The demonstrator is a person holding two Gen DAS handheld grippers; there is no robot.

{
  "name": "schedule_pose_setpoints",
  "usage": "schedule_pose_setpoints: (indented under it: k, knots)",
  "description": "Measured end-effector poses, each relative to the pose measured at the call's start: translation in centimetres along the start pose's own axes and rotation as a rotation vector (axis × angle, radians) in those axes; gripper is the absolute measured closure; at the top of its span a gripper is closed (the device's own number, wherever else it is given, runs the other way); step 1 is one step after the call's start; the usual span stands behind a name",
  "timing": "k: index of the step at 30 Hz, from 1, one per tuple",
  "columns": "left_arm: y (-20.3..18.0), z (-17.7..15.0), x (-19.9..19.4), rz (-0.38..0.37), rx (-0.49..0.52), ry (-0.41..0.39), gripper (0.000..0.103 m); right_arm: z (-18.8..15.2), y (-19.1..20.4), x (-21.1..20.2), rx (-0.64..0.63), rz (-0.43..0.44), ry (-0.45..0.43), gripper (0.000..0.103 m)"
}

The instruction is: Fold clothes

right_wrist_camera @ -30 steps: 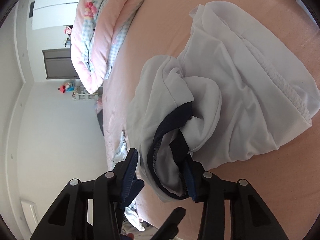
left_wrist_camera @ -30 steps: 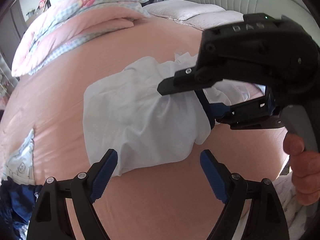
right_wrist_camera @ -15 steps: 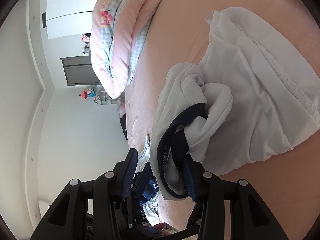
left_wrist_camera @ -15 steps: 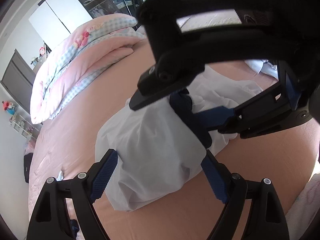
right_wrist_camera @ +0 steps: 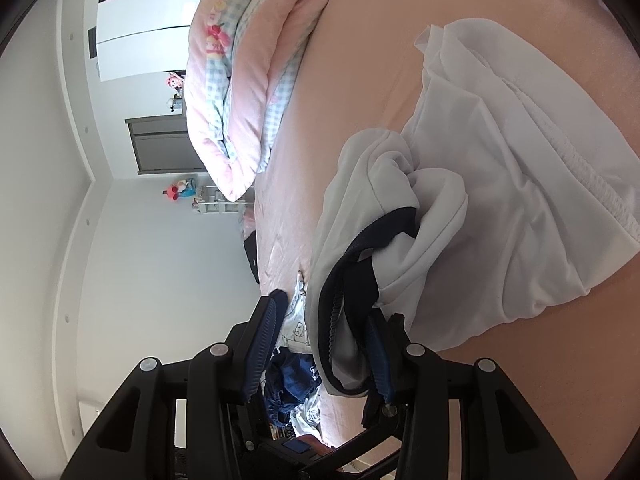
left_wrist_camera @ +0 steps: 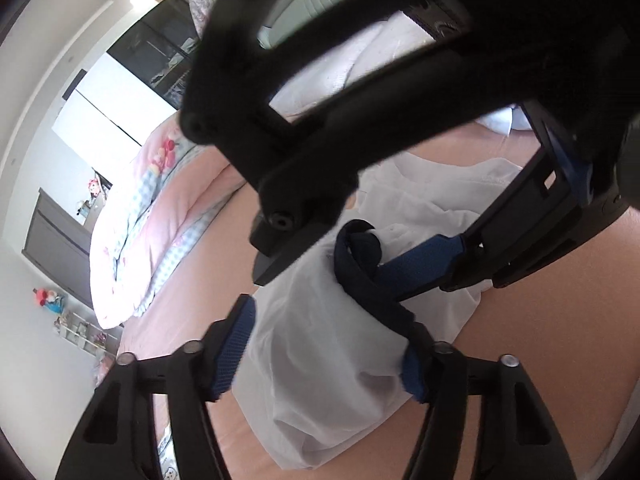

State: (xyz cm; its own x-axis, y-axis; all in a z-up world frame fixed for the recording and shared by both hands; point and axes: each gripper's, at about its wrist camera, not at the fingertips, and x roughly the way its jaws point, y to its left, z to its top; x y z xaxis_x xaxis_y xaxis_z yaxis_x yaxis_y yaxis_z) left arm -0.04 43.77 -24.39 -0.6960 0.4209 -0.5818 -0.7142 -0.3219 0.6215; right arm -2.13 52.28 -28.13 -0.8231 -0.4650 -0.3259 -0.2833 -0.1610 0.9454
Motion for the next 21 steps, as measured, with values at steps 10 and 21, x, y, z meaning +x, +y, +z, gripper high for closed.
schedule_pose_setpoints:
  k: [10, 21]
  knots:
    - [2.8, -0.3, 1.4, -0.113, -0.204, 0.050, 0.078, 0.0, -0.8, -0.2, 0.039, -0.064, 0.007, 0.056]
    - [7.7, -1.2, 3.2, -0.230, -0.484, 0.107, 0.079, 0.3, -3.3, -2.3, 0.199, 0.032, -0.068, 0.027]
